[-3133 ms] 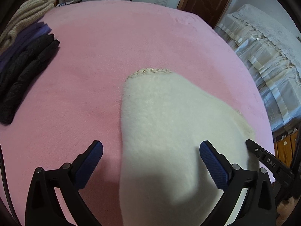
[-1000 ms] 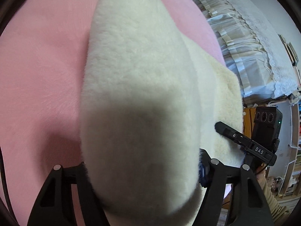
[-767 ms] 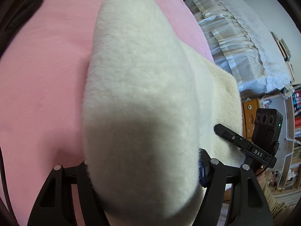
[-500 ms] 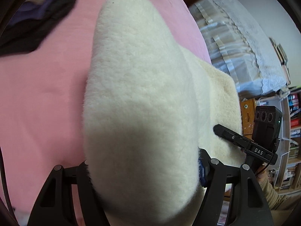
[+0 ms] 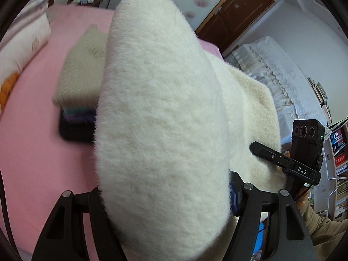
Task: Fold large clothes
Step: 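Carry the lifted cardigan bundle with both tools toward the clothes stack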
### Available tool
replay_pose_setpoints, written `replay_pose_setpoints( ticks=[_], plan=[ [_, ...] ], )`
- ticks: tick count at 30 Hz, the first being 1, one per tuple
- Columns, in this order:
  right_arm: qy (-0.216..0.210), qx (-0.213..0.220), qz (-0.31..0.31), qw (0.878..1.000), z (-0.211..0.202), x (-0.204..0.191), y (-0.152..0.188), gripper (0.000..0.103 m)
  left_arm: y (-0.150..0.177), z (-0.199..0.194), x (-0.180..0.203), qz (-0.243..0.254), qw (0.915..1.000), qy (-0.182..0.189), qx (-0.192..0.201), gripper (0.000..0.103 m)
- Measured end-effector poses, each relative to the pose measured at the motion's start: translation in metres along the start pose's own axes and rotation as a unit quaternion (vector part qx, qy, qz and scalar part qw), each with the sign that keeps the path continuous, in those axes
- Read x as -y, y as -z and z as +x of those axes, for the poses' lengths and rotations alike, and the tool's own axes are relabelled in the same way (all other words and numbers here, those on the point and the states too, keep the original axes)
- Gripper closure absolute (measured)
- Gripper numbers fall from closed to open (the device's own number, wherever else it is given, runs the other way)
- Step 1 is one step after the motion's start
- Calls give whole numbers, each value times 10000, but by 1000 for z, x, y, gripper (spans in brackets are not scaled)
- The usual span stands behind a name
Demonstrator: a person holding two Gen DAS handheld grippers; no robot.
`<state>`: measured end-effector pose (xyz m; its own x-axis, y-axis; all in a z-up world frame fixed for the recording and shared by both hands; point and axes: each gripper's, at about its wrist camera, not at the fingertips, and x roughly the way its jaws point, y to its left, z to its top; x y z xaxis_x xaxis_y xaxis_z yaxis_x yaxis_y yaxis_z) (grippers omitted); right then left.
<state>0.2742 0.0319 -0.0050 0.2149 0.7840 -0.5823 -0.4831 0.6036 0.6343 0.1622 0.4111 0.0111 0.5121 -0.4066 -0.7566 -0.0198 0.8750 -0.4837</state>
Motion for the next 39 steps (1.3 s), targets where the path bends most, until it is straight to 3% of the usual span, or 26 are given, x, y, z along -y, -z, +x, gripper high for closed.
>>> replay_pose_setpoints(
  ticks=[7,11,14,19,22,26,31,33,39],
  plan=[
    [-101,473,-5,9988,88,-18,-109,65,-150,-12,-95,444,9987,-52,227,33],
    [36,555,167,9983,146,-4,-151,65,-209,23,-147,437,9989,15,141,33],
    [102,505,372,9980,192,15,-166,65,-231,60,-176,361,9993,52,-19,33],
    [244,143,923,9953,261,56,-161,64,-236,113,-242,-23,9989,159,-451,28],
    [144,145,1092,9938,275,74,-143,61,-235,121,-264,-19,9983,397,-428,22],
    [168,196,967,9950,282,68,-143,55,-228,122,-293,-120,9973,601,-397,17],
    [342,216,799,9960,291,63,-146,46,-230,136,-286,-221,9983,443,-307,6],
    [439,233,780,9957,292,62,-146,38,-226,125,-290,-166,9990,319,-271,4],
    [692,249,718,9947,285,65,-145,34,-223,121,-259,56,9996,-239,-119,0]
  ],
)
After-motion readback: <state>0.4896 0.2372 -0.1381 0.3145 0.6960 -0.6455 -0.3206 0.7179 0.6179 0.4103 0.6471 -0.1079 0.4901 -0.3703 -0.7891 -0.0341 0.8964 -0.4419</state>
